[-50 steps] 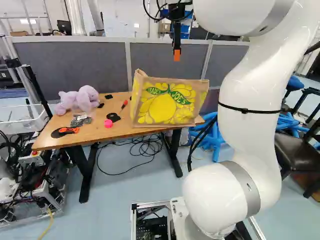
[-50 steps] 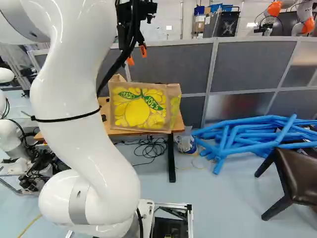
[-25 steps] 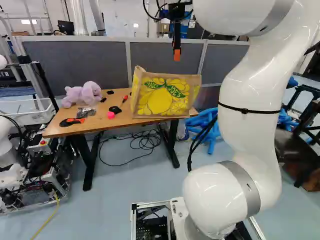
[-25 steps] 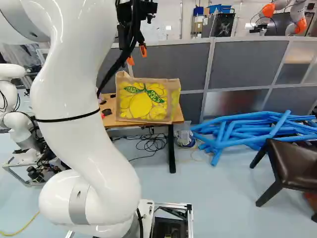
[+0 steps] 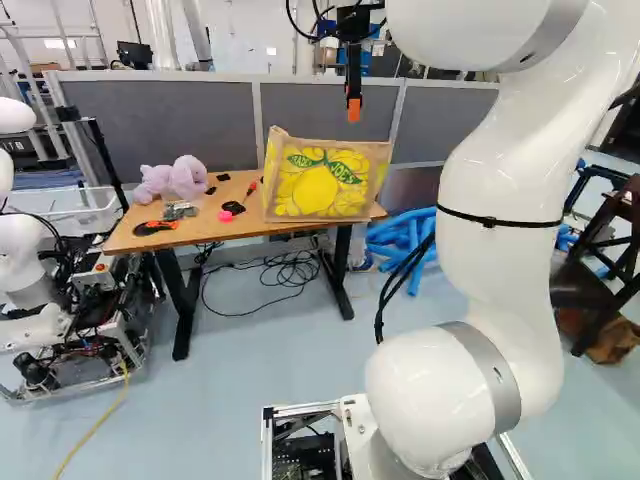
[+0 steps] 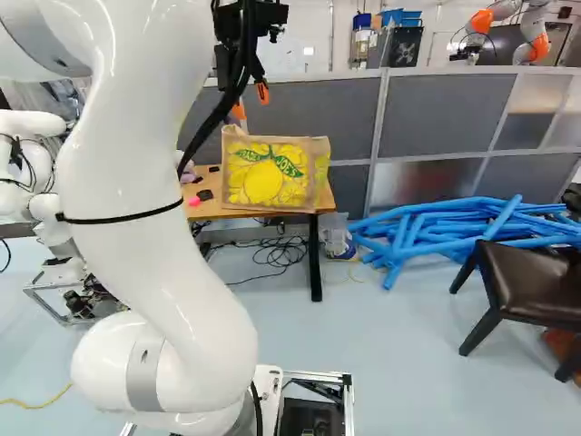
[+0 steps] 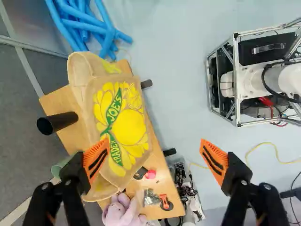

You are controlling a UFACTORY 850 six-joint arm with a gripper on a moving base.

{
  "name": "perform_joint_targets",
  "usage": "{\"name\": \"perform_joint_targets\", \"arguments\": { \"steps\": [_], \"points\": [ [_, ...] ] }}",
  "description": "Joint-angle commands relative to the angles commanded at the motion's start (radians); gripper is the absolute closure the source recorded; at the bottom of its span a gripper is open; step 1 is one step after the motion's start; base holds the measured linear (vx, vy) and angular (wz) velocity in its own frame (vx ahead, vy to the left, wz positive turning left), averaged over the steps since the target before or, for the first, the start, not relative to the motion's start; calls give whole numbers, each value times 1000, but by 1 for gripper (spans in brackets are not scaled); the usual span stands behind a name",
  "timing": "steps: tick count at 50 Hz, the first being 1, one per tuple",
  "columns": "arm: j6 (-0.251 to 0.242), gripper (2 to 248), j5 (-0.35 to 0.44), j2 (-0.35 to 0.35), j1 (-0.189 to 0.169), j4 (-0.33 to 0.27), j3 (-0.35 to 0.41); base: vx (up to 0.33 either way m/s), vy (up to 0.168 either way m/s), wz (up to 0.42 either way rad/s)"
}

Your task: Pick up the bag on the ground and place it on the table

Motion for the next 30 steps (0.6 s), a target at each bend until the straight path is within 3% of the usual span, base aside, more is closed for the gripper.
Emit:
{"name": "perform_joint_targets", "arguments": {
  "steps": [30],
  "points": [
    [0,3,0,0,0,0,0,-32,-1,0]
  ]
}}
